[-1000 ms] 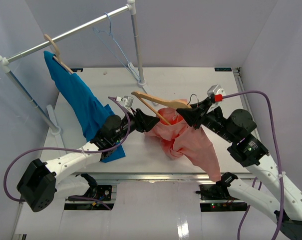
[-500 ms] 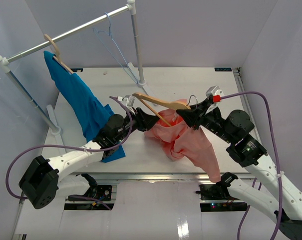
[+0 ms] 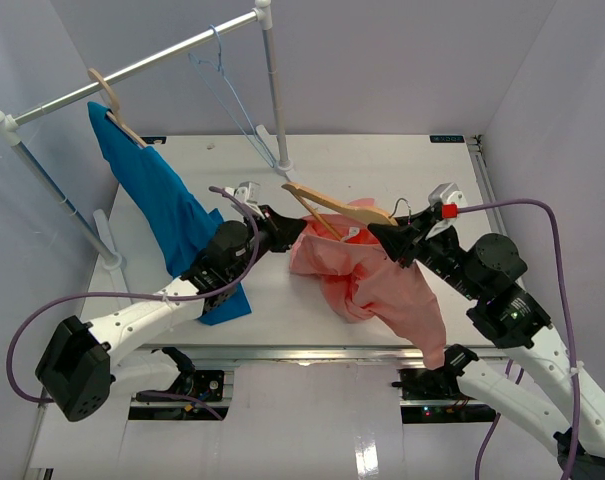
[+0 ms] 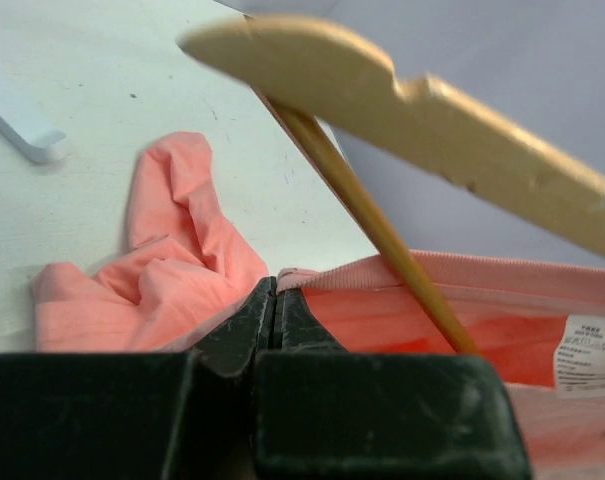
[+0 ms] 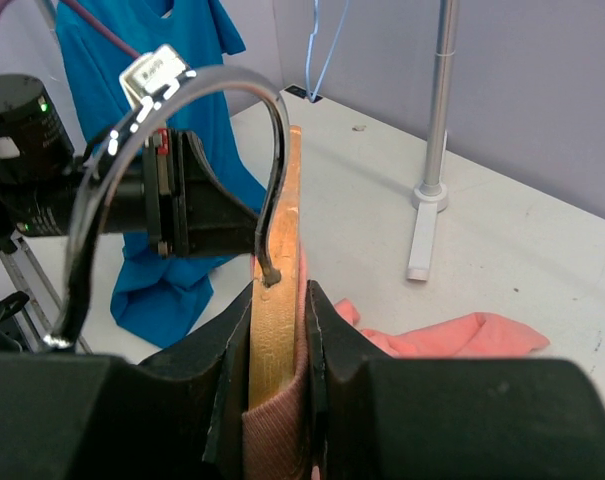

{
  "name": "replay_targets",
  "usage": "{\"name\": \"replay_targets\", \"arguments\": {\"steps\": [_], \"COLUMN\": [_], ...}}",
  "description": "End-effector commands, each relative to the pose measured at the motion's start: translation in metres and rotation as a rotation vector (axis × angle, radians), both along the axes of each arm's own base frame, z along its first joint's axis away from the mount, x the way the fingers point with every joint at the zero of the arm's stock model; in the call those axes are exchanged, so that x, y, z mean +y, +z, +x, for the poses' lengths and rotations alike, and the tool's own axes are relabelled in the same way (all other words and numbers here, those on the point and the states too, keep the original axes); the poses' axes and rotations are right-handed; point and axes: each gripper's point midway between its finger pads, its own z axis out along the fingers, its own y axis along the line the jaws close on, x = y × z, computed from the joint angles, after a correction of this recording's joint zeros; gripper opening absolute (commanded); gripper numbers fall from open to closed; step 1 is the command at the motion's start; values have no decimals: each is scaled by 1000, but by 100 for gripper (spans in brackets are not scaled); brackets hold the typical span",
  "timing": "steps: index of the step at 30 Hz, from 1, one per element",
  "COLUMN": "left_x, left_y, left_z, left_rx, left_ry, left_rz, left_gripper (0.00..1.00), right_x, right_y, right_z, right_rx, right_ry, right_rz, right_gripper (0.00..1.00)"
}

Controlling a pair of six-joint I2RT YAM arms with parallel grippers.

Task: Place the t-shirt on the hanger

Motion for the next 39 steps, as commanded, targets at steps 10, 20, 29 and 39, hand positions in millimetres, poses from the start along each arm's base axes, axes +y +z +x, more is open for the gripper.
{"name": "replay_targets", "arguments": {"steps": [10,20,29,39], "left_x": [60,93,102,112], "left_y": [49,49,66,85], "left_z": [61,81,90,100], "left_rx": [51,84,51,13], "left_ry": [205,257,261,295], "left_rz": [49,78,108,194], "left_gripper": [0,0,0,0], "right_x": [-36,-67,-63,-52], "right_y": [18,12,5,-15], "right_z": [-46,-39,-52,-58], "right_rx": [-135,-86,-59,1], "right_ry": [20,-136,-66,12], "right_rz": [-13,-63,-107,-180], "right_gripper": [8,8,8,8]}}
